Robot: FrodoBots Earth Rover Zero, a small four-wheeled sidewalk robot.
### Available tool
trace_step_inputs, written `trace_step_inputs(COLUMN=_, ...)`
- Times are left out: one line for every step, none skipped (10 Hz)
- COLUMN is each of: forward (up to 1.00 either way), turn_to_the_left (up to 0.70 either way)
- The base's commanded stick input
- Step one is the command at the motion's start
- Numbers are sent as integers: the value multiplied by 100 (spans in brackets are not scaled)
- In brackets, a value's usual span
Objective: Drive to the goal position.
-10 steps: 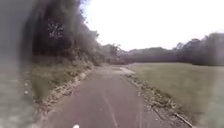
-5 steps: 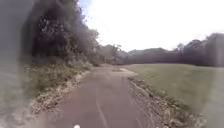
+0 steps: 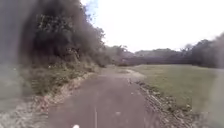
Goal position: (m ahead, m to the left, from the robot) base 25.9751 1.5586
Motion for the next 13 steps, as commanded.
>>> trace_step_inputs(forward=100, turn_to_the_left=0)
trace_step_inputs(forward=100, turn_to_the_left=0)
trace_step_inputs(forward=100, turn_to_the_left=0)
trace_step_inputs(forward=100, turn_to_the_left=0)
trace_step_inputs(forward=100, turn_to_the_left=0)
trace_step_inputs(forward=100, turn_to_the_left=0)
trace_step_inputs(forward=100, turn_to_the_left=0)
trace_step_inputs(forward=100, turn_to_the_left=0)
trace_step_inputs(forward=100, turn_to_the_left=0)
trace_step_inputs(forward=100, turn_to_the_left=0)
trace_step_inputs(forward=100, turn_to_the_left=0)
trace_step_inputs(forward=100, turn_to_the_left=0)
trace_step_inputs(forward=100, turn_to_the_left=0)
